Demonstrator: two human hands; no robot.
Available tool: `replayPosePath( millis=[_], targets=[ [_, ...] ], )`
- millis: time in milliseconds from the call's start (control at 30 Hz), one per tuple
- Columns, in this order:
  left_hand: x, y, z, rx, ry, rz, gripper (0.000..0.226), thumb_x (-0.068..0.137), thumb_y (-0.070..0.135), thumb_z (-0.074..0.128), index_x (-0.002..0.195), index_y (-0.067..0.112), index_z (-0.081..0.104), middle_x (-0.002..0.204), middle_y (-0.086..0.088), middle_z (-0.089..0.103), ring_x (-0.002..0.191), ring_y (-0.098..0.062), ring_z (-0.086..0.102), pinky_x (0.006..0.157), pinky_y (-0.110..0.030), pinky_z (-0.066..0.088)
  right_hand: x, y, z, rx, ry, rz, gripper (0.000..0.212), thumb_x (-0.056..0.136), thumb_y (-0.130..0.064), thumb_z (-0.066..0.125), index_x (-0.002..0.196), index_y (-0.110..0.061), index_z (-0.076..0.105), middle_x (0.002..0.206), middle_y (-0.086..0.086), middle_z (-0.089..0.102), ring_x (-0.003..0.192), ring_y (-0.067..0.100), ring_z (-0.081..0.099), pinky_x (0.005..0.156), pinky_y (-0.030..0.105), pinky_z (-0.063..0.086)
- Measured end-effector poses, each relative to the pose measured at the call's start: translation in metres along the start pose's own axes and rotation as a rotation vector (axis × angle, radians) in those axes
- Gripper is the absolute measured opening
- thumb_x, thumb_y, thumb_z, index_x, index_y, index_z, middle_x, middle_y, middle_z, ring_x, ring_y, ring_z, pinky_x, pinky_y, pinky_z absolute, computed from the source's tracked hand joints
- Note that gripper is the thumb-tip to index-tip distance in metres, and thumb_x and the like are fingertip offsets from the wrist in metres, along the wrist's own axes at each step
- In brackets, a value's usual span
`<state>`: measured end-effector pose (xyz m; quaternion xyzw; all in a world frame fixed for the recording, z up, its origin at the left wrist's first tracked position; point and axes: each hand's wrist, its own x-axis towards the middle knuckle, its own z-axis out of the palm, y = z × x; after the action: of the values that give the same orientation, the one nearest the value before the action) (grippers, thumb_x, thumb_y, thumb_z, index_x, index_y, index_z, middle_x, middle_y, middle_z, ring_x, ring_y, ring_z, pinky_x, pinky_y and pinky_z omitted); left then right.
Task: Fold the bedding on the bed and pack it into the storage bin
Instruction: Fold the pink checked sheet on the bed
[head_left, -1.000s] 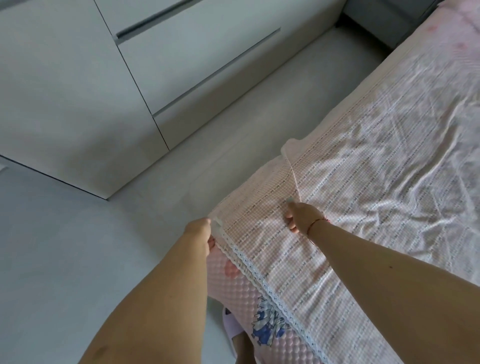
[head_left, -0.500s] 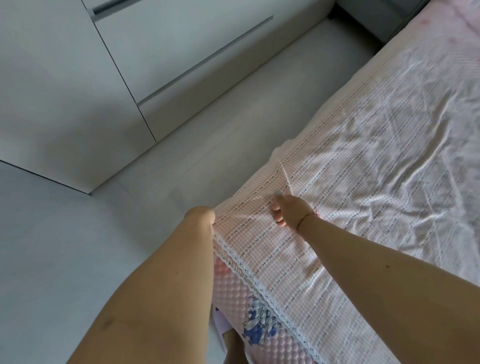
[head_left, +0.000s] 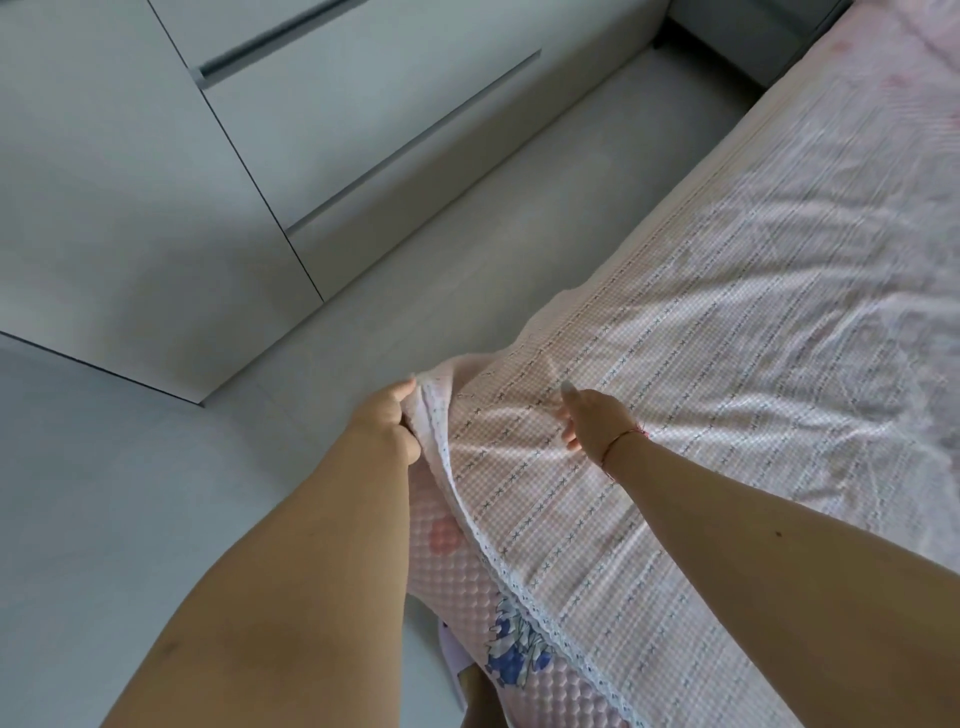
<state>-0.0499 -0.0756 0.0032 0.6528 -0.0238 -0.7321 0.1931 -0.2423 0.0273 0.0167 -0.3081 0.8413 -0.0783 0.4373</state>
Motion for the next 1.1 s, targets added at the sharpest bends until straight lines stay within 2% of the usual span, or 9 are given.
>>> replayPosePath(
  millis=[100, 200, 367, 567, 667, 767, 867, 967, 1100],
  targets=[
    [-0.02, 0.006, 0.023, 0.066, -0.127, 0.072, 0.015, 0.093, 0.005, 0.056, 0.078, 0.008, 0.057, 0.089, -0.007, 0.062, 0.085, -0.021, 0.059, 0.083, -0.035, 0.05, -0.019, -0.008, -0.018, 0.112, 0.048, -0.016, 0.044, 0.103, -0.029, 0.03, 0.102, 0.001, 0.062, 0.094, 0.019, 0.067, 0.088, 0.034, 0.063, 0.088, 0.047, 0.051],
    [-0.04, 0.0, 0.041, 0.187, -0.192, 0.154, 0.01, 0.09, -0.001, 0.056, 0.088, 0.007, 0.062, 0.092, -0.009, 0.065, 0.086, -0.022, 0.062, 0.079, -0.036, 0.052, -0.035, -0.021, -0.036, 0.271, 0.025, -0.026, 0.048, 0.102, -0.042, 0.024, 0.085, -0.013, 0.059, 0.079, 0.007, 0.065, 0.076, 0.022, 0.062, 0.081, 0.039, 0.05],
    [-0.059, -0.029, 0.056, 0.228, -0.32, 0.186, 0.031, 0.088, -0.004, 0.053, 0.118, 0.0, 0.061, 0.117, -0.018, 0.067, 0.109, -0.03, 0.064, 0.101, -0.044, 0.047, -0.045, -0.047, -0.038, 0.544, -0.108, -0.138, 0.039, 0.101, -0.039, 0.033, 0.122, -0.012, 0.052, 0.107, 0.004, 0.06, 0.101, 0.023, 0.059, 0.087, 0.041, 0.051],
    [-0.083, -0.047, 0.058, 0.285, -0.495, 0.192, 0.031, 0.085, -0.004, 0.035, 0.081, 0.011, 0.062, 0.064, -0.002, 0.066, 0.056, -0.014, 0.065, 0.066, -0.028, 0.045, -0.031, -0.057, -0.023, 0.524, 0.0, -0.153, 0.034, 0.082, -0.046, 0.059, 0.109, -0.024, 0.062, 0.106, 0.007, 0.067, 0.099, 0.026, 0.064, 0.092, 0.046, 0.051],
    [-0.092, -0.041, 0.054, 0.193, -0.526, 0.194, 0.033, 0.087, 0.01, 0.035, 0.096, 0.008, 0.067, 0.09, -0.011, 0.071, 0.085, -0.024, 0.068, 0.088, -0.036, 0.05, -0.025, -0.061, -0.023, 0.561, 0.045, -0.145, 0.026, 0.065, -0.046, 0.073, 0.083, -0.03, 0.062, 0.098, 0.009, 0.07, 0.093, 0.027, 0.067, 0.086, 0.045, 0.055],
    [-0.085, -0.027, 0.052, 0.081, -0.486, 0.194, 0.056, 0.096, 0.041, 0.031, 0.121, 0.001, 0.061, 0.122, -0.02, 0.063, 0.115, -0.033, 0.058, 0.11, -0.046, 0.036, -0.024, -0.075, -0.019, 0.558, 0.081, -0.159, 0.022, 0.066, -0.033, 0.078, 0.082, -0.028, 0.063, 0.091, 0.011, 0.07, 0.084, 0.027, 0.069, 0.078, 0.043, 0.058],
    [-0.072, -0.012, 0.05, -0.01, -0.421, 0.182, 0.081, 0.091, 0.066, 0.029, 0.131, 0.001, 0.056, 0.126, -0.022, 0.061, 0.12, -0.035, 0.058, 0.112, -0.047, 0.035, -0.026, -0.092, -0.018, 0.386, 0.137, -0.206, 0.021, 0.08, -0.028, 0.07, 0.1, -0.021, 0.069, 0.091, 0.006, 0.07, 0.078, 0.02, 0.065, 0.065, 0.027, 0.054],
    [-0.064, 0.006, 0.046, -0.049, -0.388, 0.21, 0.081, 0.093, 0.068, 0.03, 0.127, 0.0, 0.057, 0.122, -0.022, 0.064, 0.116, -0.033, 0.061, 0.105, -0.044, 0.043, -0.023, -0.112, -0.015, 0.266, 0.185, -0.276, 0.019, 0.087, -0.02, 0.06, 0.098, -0.01, 0.072, 0.082, 0.013, 0.068, 0.072, 0.018, 0.056, 0.064, 0.024, 0.046],
    [-0.058, 0.041, 0.036, -0.05, -0.357, 0.272, 0.077, 0.09, 0.068, 0.04, 0.125, 0.002, 0.06, 0.118, -0.02, 0.067, 0.111, -0.032, 0.064, 0.103, -0.046, 0.045, -0.028, -0.149, -0.005, 0.277, 0.141, -0.343, 0.018, 0.089, -0.025, 0.059, 0.088, -0.014, 0.074, 0.065, -0.002, 0.058, 0.069, 0.015, 0.053, 0.058, 0.02, 0.04]
  ],
)
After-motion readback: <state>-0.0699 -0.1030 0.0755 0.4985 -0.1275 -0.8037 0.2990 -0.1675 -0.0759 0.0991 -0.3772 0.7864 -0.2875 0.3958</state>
